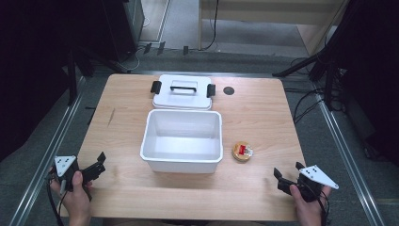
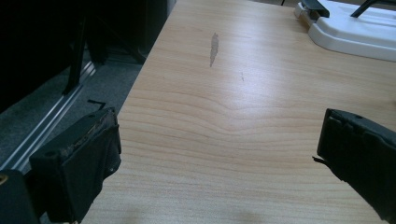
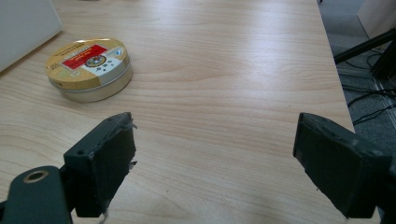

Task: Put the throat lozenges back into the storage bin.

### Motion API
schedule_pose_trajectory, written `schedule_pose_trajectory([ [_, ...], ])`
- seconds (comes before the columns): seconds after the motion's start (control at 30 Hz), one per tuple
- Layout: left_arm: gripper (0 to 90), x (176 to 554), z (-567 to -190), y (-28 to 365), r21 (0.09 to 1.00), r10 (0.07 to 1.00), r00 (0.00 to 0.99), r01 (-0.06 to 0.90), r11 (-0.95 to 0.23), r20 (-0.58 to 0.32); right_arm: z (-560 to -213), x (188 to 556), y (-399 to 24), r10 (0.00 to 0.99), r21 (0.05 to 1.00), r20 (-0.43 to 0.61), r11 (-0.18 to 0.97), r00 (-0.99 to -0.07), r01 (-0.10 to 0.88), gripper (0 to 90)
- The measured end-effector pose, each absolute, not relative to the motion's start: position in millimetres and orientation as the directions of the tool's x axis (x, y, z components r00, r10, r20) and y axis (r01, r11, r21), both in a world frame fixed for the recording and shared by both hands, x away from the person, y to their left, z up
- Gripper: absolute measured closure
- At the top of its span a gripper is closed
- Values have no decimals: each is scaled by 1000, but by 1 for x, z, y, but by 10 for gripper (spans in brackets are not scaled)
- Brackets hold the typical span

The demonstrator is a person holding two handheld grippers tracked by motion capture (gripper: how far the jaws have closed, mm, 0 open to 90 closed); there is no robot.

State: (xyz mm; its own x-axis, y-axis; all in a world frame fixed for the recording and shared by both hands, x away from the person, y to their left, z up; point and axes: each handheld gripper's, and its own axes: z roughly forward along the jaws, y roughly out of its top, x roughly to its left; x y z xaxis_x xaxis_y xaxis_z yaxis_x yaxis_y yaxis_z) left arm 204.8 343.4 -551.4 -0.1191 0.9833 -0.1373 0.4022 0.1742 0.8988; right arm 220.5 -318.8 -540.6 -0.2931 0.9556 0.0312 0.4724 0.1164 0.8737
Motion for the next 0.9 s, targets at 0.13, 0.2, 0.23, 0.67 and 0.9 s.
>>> schedule_pose_trajectory([
  [0.13, 2, 206, -551, 343, 893, 984, -118, 415, 174, -136, -540, 222, -315, 954, 870, 32, 121, -299, 479, 129],
  [0.2, 2, 207, -551, 344, 892, 984, -115, 418, 174, -138, -540, 223, -313, 950, 867, 32, 129, -311, 482, 129],
  [0.23, 1, 207, -551, 344, 891, 983, -115, 418, 176, -140, -539, 223, -312, 948, 863, 29, 137, -318, 486, 131],
  [0.67, 2, 206, -552, 347, 882, 979, -109, 426, 201, -171, -516, 238, -288, 899, 783, -12, 281, -438, 555, 133],
  [0.9, 2, 208, -552, 345, 883, 985, -76, 437, 173, -155, -507, 250, -265, 862, 680, -104, 425, -496, 597, 133],
])
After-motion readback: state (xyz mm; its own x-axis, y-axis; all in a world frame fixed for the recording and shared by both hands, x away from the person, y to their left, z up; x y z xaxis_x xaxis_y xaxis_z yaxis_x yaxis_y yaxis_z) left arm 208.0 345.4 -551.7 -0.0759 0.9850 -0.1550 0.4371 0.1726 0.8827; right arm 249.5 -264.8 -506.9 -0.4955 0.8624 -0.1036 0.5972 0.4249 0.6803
